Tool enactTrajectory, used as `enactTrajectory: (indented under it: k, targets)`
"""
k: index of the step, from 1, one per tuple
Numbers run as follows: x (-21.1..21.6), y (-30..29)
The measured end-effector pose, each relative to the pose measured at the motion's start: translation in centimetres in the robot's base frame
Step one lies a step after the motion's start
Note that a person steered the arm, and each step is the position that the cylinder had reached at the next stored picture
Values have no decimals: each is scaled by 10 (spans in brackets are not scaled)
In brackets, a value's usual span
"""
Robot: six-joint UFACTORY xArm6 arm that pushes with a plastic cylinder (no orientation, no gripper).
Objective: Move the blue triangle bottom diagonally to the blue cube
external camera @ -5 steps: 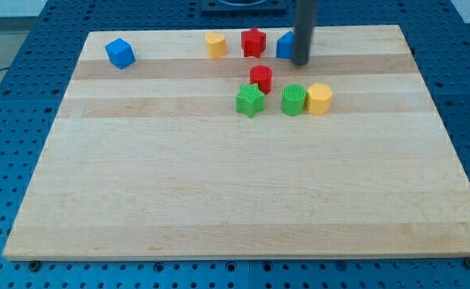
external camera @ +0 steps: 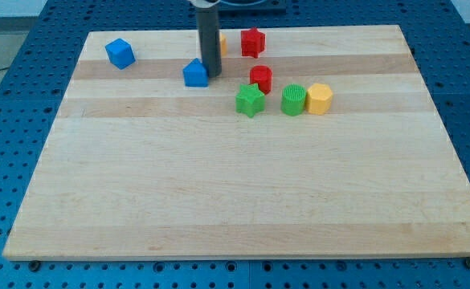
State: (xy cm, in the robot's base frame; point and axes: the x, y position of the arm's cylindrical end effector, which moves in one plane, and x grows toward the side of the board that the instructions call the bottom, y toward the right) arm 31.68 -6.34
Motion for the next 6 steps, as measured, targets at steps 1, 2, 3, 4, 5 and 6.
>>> enactTrajectory:
  k: [1, 2, 3, 4, 5, 6]
  targets:
    - [20, 6]
    - [21, -73]
    - [12, -95]
    - [8, -92]
    - [-2, -51]
    - [-16, -72]
